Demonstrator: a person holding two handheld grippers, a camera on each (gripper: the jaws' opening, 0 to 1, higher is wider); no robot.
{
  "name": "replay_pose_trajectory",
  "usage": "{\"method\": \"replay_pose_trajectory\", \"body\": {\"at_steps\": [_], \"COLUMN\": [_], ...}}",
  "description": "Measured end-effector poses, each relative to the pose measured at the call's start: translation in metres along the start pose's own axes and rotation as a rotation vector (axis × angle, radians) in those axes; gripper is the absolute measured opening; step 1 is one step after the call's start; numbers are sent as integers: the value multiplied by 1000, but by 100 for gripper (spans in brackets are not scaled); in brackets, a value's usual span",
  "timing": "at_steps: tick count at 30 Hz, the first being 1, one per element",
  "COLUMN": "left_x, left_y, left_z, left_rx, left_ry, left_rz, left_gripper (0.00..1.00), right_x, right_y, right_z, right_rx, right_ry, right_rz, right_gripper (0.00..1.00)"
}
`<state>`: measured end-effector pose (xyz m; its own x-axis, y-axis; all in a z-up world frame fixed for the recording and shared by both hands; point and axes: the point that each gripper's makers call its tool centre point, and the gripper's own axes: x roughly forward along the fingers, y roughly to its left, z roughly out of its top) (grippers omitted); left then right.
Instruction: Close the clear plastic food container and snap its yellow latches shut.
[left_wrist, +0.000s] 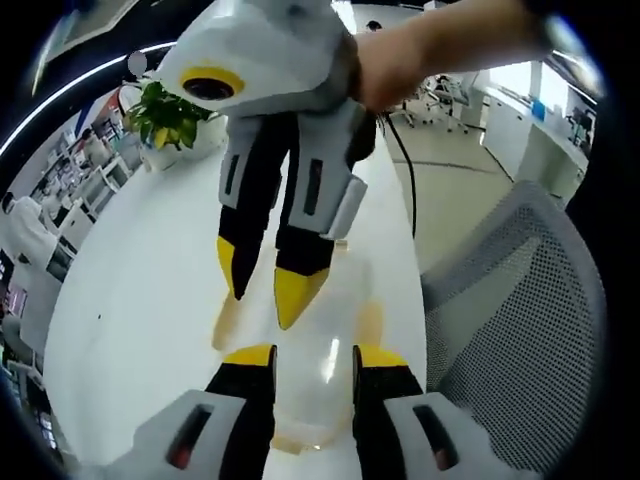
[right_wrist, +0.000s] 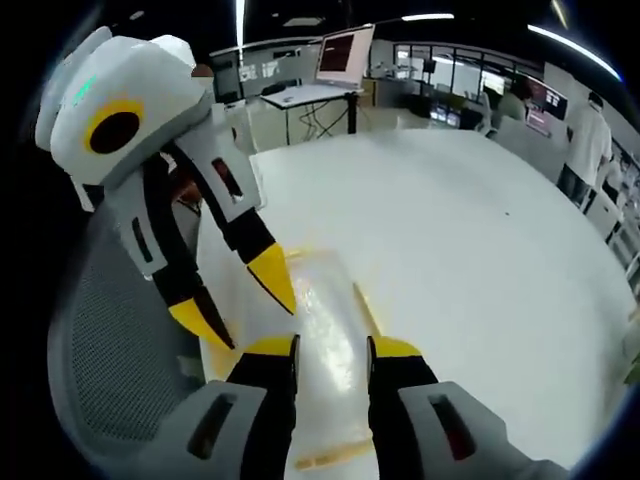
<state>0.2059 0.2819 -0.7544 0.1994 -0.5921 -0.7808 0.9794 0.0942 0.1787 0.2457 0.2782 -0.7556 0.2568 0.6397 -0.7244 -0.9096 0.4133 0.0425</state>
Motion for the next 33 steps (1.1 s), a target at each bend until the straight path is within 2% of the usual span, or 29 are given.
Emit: {"method": "replay_pose_trajectory", "body": {"at_steps": [11,18,22,23,27,33], "left_x": [5,8,11,12,14,16], "left_y": [-12,-17,-18,-18,-16,-14], "left_z": [3,0,-2,-4,-7,-6], "left_rx": [34,83,102,109,118,128], "left_ry": [-3,20,36,43,61,54], "left_rz": [-23,-32,-31,-26,-12,-11], "left_gripper": [24,24,24,24,25,27], "right_x": [1,7,10,10,13,19], "right_y": [-10,-16,-21,-19,-21,-24], "right_z": [3,1,-4,-5,-6,-5], "right_rx": [-26,-81,-73,-54,-24,-18], "right_ry": [22,73,113,123,143,187], "right_rz": [6,36,78,113,164,207], "right_gripper": [24,26,30,30,30,26]}}
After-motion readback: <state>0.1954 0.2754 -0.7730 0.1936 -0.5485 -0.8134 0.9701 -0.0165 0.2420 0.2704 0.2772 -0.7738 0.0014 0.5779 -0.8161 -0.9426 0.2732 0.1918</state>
